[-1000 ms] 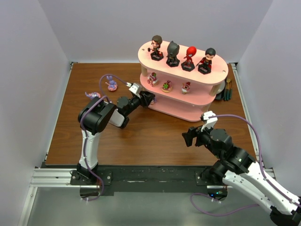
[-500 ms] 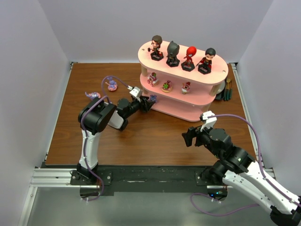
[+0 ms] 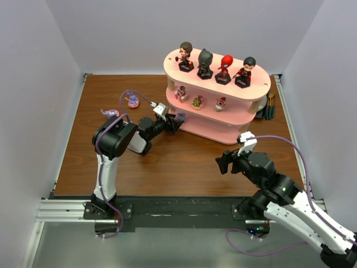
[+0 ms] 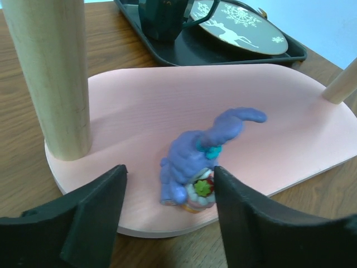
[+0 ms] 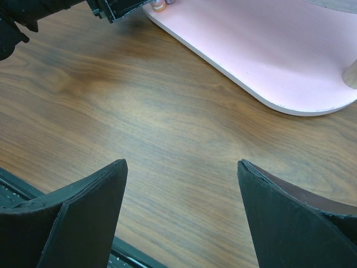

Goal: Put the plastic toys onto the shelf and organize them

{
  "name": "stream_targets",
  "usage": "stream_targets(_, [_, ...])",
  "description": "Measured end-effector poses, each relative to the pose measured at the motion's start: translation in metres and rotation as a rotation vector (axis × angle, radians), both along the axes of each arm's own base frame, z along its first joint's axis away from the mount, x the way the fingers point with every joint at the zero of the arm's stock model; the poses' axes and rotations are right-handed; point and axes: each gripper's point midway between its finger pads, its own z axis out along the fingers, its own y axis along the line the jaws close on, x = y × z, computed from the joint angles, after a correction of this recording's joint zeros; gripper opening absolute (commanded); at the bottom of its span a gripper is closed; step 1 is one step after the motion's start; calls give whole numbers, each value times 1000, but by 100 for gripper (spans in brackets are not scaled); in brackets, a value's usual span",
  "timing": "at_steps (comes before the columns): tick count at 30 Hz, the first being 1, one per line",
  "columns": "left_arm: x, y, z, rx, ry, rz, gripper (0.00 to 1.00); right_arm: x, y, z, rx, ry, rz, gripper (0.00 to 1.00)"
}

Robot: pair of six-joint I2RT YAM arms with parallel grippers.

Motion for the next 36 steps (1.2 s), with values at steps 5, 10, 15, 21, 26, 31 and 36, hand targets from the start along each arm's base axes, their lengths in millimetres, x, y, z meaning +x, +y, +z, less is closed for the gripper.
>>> stream_targets(5, [0, 4, -2, 6, 16, 8, 85, 0, 0, 0, 1, 1, 3, 84])
stream_targets(10, [-8, 8, 3, 11, 21, 8, 91, 0, 1, 0, 1, 1, 3, 84])
stream_targets(15, [-14, 11, 13, 5, 10, 13, 89, -1, 0, 0, 0, 3, 4, 84])
stream_targets(21, [-34, 32, 2, 19, 75, 77, 86, -2, -1, 1, 2, 2, 3, 84])
stream_targets(26, [-61, 81, -1, 16, 140, 279, 86, -3, -1, 2, 9, 0, 2, 84])
stream_targets(31, [-62, 129, 60, -88, 39, 502, 93, -3, -1, 3, 14, -3, 4, 84])
stream_targets(36, [-51, 176, 138, -226, -8, 767, 98, -4, -2, 9, 31, -20, 5, 84])
